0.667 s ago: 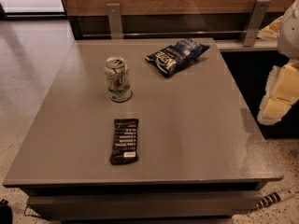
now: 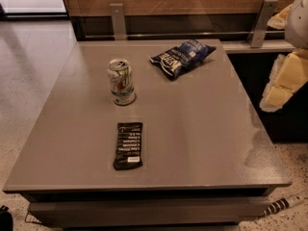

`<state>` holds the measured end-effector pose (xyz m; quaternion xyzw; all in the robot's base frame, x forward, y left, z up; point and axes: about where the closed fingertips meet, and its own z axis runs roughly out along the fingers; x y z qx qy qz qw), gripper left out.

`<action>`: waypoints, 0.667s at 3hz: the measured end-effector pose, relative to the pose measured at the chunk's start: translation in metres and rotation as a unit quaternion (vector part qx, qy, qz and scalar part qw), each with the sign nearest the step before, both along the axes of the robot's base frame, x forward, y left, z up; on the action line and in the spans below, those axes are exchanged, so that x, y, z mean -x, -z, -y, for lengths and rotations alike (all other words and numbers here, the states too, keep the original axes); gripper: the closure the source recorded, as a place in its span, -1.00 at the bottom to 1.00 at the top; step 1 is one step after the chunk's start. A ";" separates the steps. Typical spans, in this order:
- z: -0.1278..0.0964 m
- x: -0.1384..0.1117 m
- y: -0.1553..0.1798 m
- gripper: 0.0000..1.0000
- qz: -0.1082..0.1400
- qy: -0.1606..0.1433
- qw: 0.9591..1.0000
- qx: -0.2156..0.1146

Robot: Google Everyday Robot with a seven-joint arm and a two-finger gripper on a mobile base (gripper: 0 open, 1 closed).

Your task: Move blue chip bag near rxbar chocolate

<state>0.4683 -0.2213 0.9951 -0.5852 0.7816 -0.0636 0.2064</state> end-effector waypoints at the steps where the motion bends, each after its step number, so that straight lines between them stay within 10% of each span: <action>1: -0.001 -0.057 -0.009 -1.00 0.056 0.003 0.998 -0.040; 2: -0.017 -0.118 -0.011 -1.00 0.103 -0.008 0.990 -0.097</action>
Offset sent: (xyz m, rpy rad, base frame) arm 0.2008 0.0417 0.0136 0.3770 -0.3203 0.0532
